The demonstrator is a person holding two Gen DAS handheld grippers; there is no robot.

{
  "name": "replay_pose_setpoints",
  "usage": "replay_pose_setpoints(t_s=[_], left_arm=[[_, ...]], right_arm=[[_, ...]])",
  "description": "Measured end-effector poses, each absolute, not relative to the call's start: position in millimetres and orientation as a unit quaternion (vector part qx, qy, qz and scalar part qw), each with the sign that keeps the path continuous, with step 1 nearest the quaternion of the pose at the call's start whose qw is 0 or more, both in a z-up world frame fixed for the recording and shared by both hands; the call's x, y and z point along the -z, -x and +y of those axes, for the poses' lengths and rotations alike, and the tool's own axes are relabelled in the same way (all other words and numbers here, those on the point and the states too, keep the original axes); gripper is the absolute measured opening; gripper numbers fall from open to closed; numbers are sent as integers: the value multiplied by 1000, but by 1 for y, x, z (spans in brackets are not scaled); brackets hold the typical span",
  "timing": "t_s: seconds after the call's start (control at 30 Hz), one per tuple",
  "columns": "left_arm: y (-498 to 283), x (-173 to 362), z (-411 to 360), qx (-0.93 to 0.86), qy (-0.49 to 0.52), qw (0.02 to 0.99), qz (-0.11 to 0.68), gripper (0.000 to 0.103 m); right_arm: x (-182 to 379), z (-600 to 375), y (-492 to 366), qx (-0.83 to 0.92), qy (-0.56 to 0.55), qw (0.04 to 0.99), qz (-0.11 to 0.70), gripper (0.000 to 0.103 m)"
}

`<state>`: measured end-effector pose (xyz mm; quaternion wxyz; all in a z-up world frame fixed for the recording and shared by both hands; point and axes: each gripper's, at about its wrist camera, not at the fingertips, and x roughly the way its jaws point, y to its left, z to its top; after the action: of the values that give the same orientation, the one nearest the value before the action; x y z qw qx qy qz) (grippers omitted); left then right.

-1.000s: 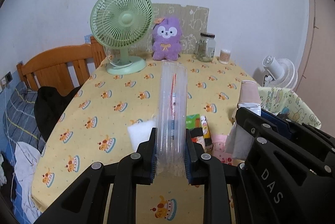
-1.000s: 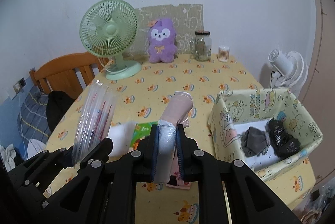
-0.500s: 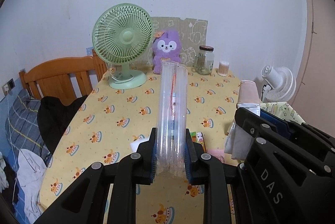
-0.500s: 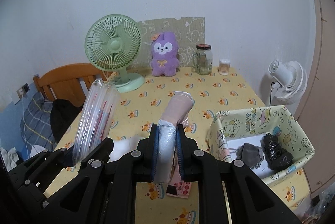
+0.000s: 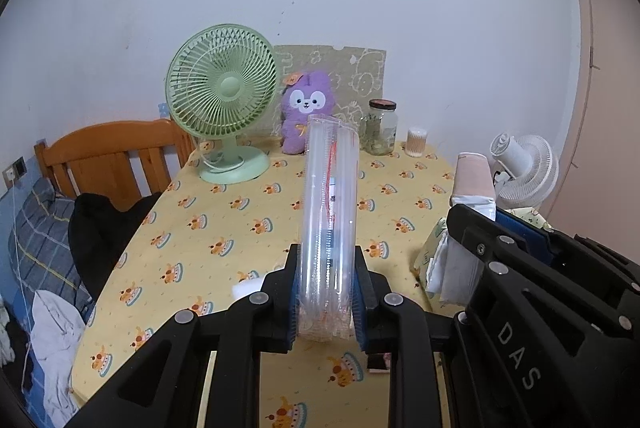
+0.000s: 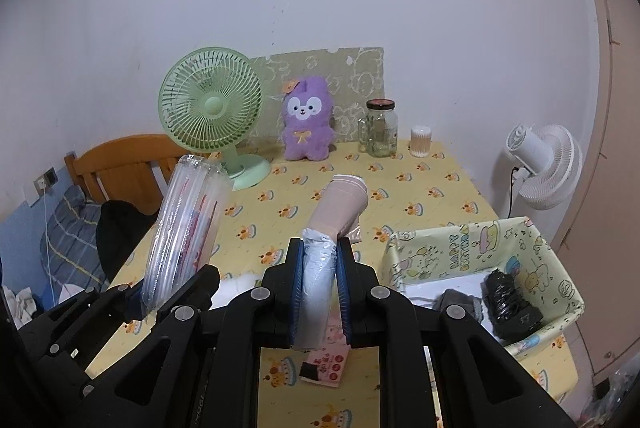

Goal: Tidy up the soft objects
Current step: 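Lift the straw bag and white cloth roll and carry them to the fabric box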

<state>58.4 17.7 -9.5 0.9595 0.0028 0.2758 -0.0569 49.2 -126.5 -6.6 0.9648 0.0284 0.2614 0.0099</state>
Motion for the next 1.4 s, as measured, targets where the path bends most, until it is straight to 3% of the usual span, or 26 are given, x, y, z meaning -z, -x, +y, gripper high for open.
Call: replay_pose_setpoints(t_s=[1.4], left_arm=[[-79,13,-102,126,-19,952,278,21]], right_arm=[[1,-246,-44,58,-46,970,231,19]])
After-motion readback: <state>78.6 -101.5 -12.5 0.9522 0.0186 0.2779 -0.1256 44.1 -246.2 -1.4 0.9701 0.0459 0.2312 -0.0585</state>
